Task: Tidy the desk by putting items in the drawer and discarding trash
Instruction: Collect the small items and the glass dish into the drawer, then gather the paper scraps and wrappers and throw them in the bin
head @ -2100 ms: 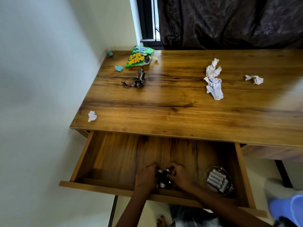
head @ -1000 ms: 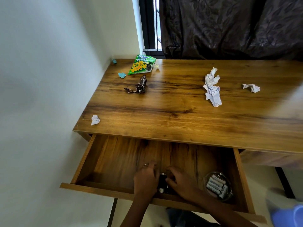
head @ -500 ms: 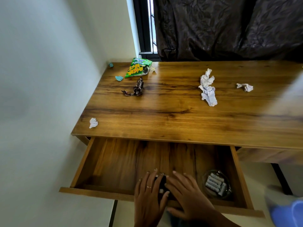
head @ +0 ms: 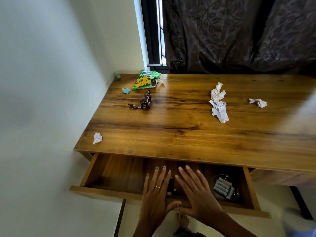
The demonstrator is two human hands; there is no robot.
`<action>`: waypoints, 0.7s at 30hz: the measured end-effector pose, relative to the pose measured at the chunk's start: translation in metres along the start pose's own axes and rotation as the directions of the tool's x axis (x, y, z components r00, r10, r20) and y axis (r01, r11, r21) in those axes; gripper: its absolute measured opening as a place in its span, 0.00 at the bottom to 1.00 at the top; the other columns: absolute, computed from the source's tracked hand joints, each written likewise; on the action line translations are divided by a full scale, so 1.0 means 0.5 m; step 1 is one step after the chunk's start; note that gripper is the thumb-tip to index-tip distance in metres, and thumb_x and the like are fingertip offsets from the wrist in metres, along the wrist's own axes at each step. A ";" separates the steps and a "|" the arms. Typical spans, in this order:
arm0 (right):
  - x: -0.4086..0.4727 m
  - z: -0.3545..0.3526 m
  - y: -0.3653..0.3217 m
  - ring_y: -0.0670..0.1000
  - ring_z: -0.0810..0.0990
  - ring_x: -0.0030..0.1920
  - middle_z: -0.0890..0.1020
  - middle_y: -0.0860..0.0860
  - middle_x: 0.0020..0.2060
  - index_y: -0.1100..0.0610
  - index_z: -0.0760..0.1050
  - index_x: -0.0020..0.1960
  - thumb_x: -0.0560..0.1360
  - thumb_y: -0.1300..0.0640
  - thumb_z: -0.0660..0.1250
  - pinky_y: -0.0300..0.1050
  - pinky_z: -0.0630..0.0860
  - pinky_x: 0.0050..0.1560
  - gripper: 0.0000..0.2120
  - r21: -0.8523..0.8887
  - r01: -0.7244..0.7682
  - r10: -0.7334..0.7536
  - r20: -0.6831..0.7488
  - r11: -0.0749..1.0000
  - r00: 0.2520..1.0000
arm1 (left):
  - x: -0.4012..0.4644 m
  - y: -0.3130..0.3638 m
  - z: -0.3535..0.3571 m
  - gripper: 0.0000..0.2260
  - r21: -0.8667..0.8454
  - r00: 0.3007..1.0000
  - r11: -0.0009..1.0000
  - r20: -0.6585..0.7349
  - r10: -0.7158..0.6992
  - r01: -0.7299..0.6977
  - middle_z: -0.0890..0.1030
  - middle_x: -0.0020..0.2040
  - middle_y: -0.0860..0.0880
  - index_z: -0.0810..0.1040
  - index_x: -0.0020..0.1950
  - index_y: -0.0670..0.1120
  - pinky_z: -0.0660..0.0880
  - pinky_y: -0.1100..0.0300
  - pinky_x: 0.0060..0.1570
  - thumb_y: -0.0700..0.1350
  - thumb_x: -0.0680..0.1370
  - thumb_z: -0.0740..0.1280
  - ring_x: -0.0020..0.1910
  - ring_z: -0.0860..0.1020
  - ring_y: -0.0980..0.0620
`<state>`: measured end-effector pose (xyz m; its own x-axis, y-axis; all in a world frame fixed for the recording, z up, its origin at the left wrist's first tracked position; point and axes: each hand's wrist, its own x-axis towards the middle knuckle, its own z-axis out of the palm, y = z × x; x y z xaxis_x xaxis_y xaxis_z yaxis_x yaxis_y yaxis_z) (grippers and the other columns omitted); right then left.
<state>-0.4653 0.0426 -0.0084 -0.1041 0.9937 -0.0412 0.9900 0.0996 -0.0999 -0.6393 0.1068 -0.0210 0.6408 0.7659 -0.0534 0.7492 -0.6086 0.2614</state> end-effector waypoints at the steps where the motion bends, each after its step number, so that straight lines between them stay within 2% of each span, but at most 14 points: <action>1: 0.011 -0.001 0.007 0.55 0.50 0.75 0.62 0.55 0.73 0.57 0.63 0.72 0.69 0.25 0.52 0.54 0.45 0.72 0.44 -0.003 -0.014 0.014 -0.006 1.000 1.000 | 0.013 -0.005 -0.005 0.40 0.029 0.999 0.999 0.005 0.032 -0.033 0.58 0.76 0.47 0.57 0.76 0.47 0.45 0.49 0.72 0.73 0.73 0.49 0.75 0.56 0.48; 3: 0.033 -0.002 0.022 0.56 0.53 0.75 0.62 0.56 0.73 0.58 0.63 0.72 0.69 0.24 0.52 0.55 0.46 0.72 0.46 0.000 -0.061 0.061 -0.028 0.998 0.998 | 0.041 -0.016 -0.011 0.42 0.078 0.997 0.994 -0.001 0.076 -0.076 0.56 0.77 0.45 0.55 0.77 0.46 0.44 0.48 0.73 0.74 0.72 0.48 0.76 0.52 0.47; 6: 0.062 -0.003 0.041 0.57 0.57 0.73 0.64 0.58 0.72 0.60 0.62 0.72 0.67 0.24 0.53 0.57 0.48 0.72 0.48 0.003 -0.140 0.140 -0.053 0.990 0.989 | 0.088 -0.031 -0.017 0.45 0.087 0.997 0.994 -0.043 0.062 -0.058 0.55 0.78 0.46 0.56 0.77 0.45 0.41 0.49 0.73 0.75 0.71 0.50 0.77 0.50 0.47; 8: 0.083 0.000 0.056 0.56 0.61 0.71 0.68 0.58 0.70 0.61 0.62 0.70 0.66 0.25 0.54 0.58 0.47 0.71 0.48 -0.030 -0.158 0.156 -0.075 0.987 0.985 | 0.119 -0.037 -0.023 0.44 0.091 0.996 0.995 -0.072 0.058 -0.051 0.57 0.77 0.48 0.58 0.76 0.46 0.41 0.49 0.73 0.75 0.71 0.51 0.77 0.51 0.48; 10: 0.106 0.005 0.070 0.55 0.65 0.68 0.74 0.57 0.66 0.60 0.64 0.68 0.65 0.29 0.54 0.57 0.47 0.71 0.43 -0.069 -0.139 0.127 -0.148 0.988 0.981 | 0.145 -0.038 -0.027 0.40 0.094 0.992 0.993 -0.099 0.079 -0.070 0.62 0.76 0.51 0.62 0.75 0.48 0.46 0.48 0.72 0.73 0.72 0.53 0.76 0.56 0.50; 11: 0.115 0.008 0.076 0.55 0.67 0.66 0.76 0.56 0.63 0.59 0.67 0.66 0.65 0.31 0.56 0.56 0.50 0.70 0.40 -0.084 -0.113 0.093 -0.209 0.990 0.973 | 0.153 -0.040 -0.025 0.37 0.084 0.988 0.993 -0.121 0.095 -0.085 0.64 0.74 0.51 0.64 0.74 0.49 0.49 0.49 0.72 0.71 0.73 0.55 0.75 0.58 0.50; 13: 0.134 0.001 0.083 0.53 0.71 0.61 0.81 0.54 0.57 0.57 0.74 0.61 0.60 0.34 0.70 0.54 0.65 0.66 0.37 -0.085 -0.066 0.037 -0.301 0.994 0.953 | 0.168 -0.047 -0.015 0.31 0.058 0.973 0.991 -0.190 0.131 -0.122 0.68 0.72 0.53 0.66 0.72 0.50 0.54 0.51 0.71 0.67 0.75 0.57 0.73 0.62 0.51; 15: 0.148 -0.015 0.087 0.52 0.76 0.55 0.83 0.52 0.51 0.55 0.80 0.55 0.52 0.38 0.79 0.50 0.77 0.54 0.35 -0.074 -0.049 0.022 -0.331 0.996 0.943 | 0.178 -0.056 -0.004 0.26 0.055 0.946 0.986 -0.279 0.164 -0.154 0.70 0.71 0.53 0.67 0.71 0.51 0.59 0.53 0.69 0.61 0.77 0.58 0.72 0.63 0.52; 18: 0.163 -0.023 0.095 0.51 0.82 0.48 0.83 0.50 0.45 0.54 0.82 0.49 0.54 0.46 0.81 0.46 0.79 0.46 0.27 -0.067 -0.021 -0.007 -0.384 0.998 0.923 | 0.187 -0.060 0.004 0.20 0.078 0.897 0.980 -0.393 0.201 -0.186 0.75 0.67 0.52 0.69 0.69 0.51 0.66 0.53 0.65 0.54 0.77 0.59 0.69 0.68 0.52; 21: 0.171 -0.017 0.102 0.50 0.81 0.47 0.83 0.49 0.45 0.54 0.81 0.49 0.58 0.49 0.80 0.45 0.78 0.45 0.22 -0.052 0.008 -0.027 -0.390 0.999 0.921 | 0.188 -0.059 0.012 0.19 0.098 0.854 0.974 -0.468 0.228 -0.206 0.77 0.64 0.51 0.70 0.67 0.50 0.66 0.54 0.65 0.50 0.76 0.61 0.67 0.69 0.51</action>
<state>-0.4227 0.1329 -0.0084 -0.0859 0.9320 0.3522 0.9928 0.1097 -0.0482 -0.6002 0.1957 -0.0395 0.6393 0.6122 0.4654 0.6137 -0.7708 0.1710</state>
